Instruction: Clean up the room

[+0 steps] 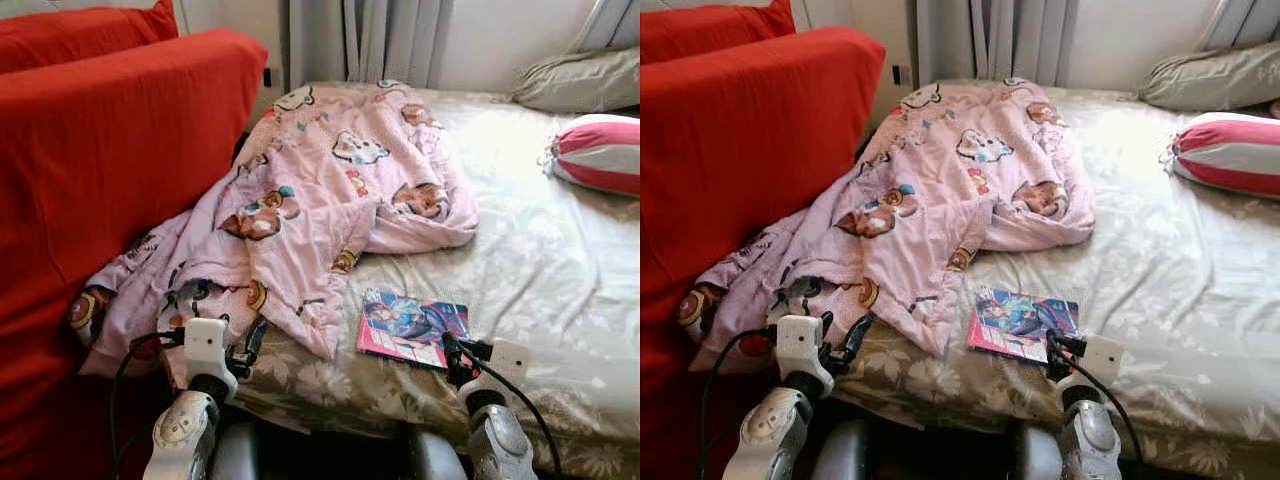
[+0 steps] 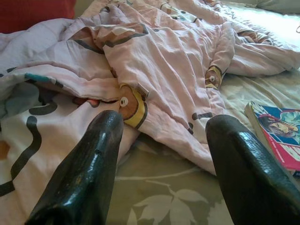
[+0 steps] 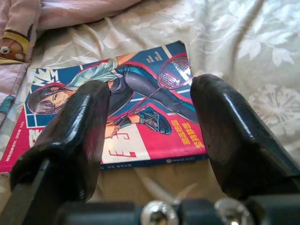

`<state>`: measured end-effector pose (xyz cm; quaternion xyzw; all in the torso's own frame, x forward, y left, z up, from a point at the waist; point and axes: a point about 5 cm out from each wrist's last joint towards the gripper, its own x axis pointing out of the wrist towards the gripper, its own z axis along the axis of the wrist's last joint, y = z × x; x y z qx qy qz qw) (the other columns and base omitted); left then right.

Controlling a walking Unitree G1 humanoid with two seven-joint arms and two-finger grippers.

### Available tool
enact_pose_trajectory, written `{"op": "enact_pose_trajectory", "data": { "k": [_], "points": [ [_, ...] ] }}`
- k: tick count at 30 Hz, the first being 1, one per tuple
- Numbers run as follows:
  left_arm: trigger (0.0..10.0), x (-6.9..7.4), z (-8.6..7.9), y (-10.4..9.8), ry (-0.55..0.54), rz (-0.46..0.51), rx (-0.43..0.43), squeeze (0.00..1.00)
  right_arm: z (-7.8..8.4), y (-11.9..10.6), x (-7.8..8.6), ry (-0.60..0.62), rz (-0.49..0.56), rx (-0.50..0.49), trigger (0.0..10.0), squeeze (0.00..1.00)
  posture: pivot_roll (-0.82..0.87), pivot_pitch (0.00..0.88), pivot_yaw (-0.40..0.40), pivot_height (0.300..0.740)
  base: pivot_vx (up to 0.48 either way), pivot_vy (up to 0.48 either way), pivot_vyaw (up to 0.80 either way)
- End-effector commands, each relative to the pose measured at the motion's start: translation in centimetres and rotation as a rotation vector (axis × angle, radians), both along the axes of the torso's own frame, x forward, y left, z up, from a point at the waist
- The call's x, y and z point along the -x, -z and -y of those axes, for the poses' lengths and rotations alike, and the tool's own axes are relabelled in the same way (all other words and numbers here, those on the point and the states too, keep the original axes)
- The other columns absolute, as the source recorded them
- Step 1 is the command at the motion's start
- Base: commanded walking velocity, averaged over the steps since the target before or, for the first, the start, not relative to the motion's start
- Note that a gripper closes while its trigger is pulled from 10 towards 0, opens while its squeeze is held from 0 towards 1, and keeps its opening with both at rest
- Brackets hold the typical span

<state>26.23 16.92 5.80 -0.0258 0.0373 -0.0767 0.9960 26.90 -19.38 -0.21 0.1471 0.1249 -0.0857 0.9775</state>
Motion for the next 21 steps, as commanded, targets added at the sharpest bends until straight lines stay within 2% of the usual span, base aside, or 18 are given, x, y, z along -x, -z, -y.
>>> {"op": "enact_pose_trajectory", "data": {
  "k": [1,10,13,14,21],
  "points": [
    [10.0,0.1,-0.2,0.0,-0.002,-0.005,-0.007,0.00,0.4,-0.4,-0.6,0.027,0.006,-0.023,10.0,0.00,0.16,0.032,-0.011,0.552,0.000,0.000,0.00],
    [10.0,0.0,-0.5,-0.2,0.011,-0.003,-0.035,0.00,1.0,-1.8,-2.5,0.074,0.039,-0.103,10.0,0.00,0.18,0.037,0.005,0.552,0.000,0.000,0.00],
    [10.0,0.1,-0.6,-0.3,0.013,-0.002,-0.041,0.00,1.1,-1.9,-2.6,0.094,0.044,-0.134,10.0,0.00,0.19,0.039,0.012,0.552,0.000,0.000,0.00],
    [10.0,0.1,-0.7,-0.3,0.012,-0.001,-0.043,0.00,1.1,-1.8,-2.6,0.103,0.043,-0.146,10.0,0.99,0.20,0.042,0.017,0.552,0.000,0.000,0.00],
    [10.0,0.3,-1.4,-0.6,0.015,-0.003,-0.062,0.00,2.2,-1.1,-2.2,0.163,0.004,-0.203,10.0,1.00,0.21,0.045,0.044,0.552,0.000,0.000,0.00]
  ]
}}
